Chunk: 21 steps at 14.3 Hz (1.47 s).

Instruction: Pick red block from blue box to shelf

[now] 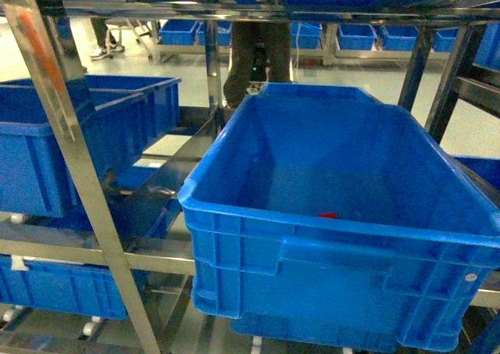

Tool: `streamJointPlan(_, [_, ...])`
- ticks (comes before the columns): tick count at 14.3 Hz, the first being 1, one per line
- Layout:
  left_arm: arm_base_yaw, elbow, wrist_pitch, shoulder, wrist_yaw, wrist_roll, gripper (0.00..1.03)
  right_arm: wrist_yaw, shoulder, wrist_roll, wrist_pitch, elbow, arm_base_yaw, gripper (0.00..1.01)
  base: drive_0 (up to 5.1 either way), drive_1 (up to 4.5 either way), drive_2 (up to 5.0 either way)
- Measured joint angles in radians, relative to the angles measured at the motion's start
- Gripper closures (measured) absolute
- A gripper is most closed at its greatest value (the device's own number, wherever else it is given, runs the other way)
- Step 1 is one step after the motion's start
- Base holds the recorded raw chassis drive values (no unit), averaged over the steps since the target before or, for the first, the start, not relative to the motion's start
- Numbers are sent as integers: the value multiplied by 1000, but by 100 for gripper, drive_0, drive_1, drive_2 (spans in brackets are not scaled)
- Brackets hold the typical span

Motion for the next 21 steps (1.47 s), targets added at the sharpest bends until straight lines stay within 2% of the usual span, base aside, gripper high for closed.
streamJointPlan(2, [0,0,0,0,0,0,5,0,-68,20,19,-92,0,47,0,0,0])
streamJointPlan(6, [0,0,0,0,0,0,5,0,-212,23,-20,-195,0,100,0,0,0])
streamJointPlan(12, [0,0,0,0,0,0,5,0,-431,30,-159,-275,0,99,0,0,0])
streamJointPlan(14, [0,0,0,0,0,0,5,-1,-476,30,-167,-307,0,99,0,0,0])
streamJointPlan(21, [0,0,0,0,0,0,5,-1,-686,31,-364,-307,0,99,0,0,0])
